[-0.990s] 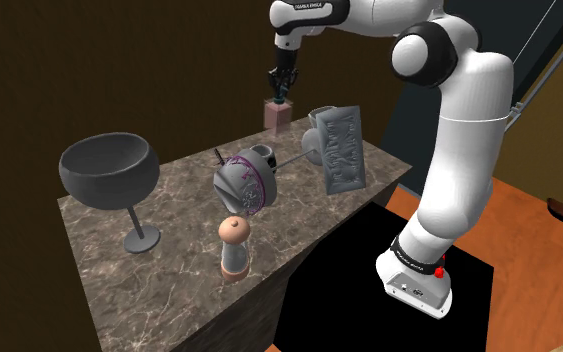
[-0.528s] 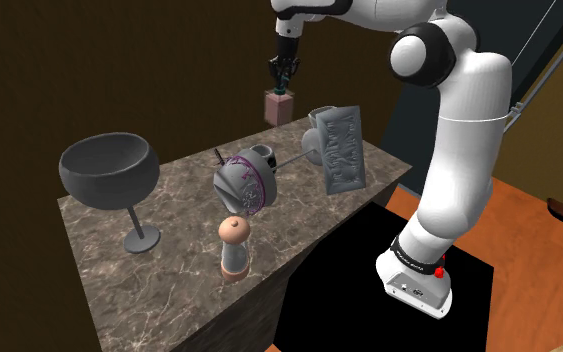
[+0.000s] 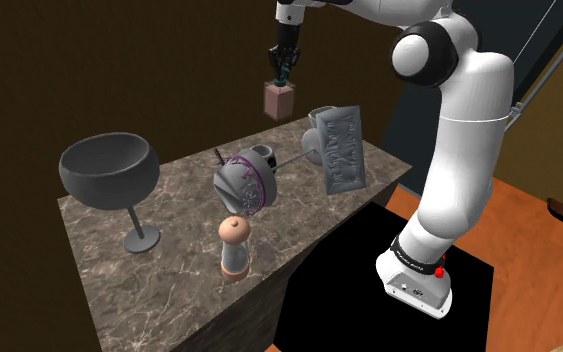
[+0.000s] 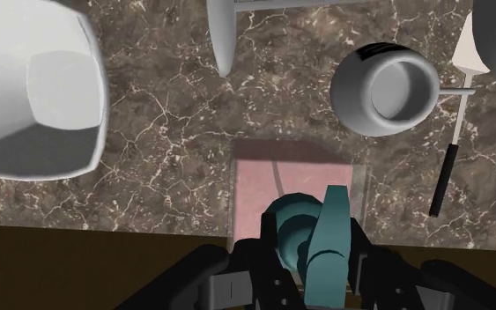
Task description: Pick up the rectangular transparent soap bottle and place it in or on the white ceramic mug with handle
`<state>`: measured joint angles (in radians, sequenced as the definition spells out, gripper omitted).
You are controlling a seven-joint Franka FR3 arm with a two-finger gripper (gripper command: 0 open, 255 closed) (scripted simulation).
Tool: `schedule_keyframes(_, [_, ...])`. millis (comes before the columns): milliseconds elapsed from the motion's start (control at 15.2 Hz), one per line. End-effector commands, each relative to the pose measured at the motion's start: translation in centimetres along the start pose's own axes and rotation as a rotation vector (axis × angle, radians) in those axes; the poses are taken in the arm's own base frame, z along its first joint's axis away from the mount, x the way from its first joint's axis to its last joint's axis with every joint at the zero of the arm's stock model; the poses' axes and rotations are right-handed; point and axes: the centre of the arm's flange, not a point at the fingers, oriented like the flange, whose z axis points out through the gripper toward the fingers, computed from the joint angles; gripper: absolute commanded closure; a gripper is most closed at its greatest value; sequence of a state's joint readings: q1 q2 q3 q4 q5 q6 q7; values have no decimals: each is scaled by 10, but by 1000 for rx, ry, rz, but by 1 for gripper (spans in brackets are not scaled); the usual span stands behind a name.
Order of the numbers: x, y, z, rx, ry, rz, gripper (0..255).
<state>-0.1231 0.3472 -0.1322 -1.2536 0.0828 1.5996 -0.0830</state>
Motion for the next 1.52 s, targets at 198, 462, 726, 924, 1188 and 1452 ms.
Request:
schedule_keyframes(198, [-29,-56,-22,0,0,0,255])
schedule_keyframes(462, [-53,-100,-38,0,0,0,255])
schedule_keyframes(726, [-77,-144,-54,0,0,0,255])
schedule_keyframes(924, [-87,-161,-49,0,0,0,255])
schedule_keyframes(1188, [-87,-160,-28,0,0,0,255])
schedule_keyframes(1452, [-87,-159,-7,0,0,0,255])
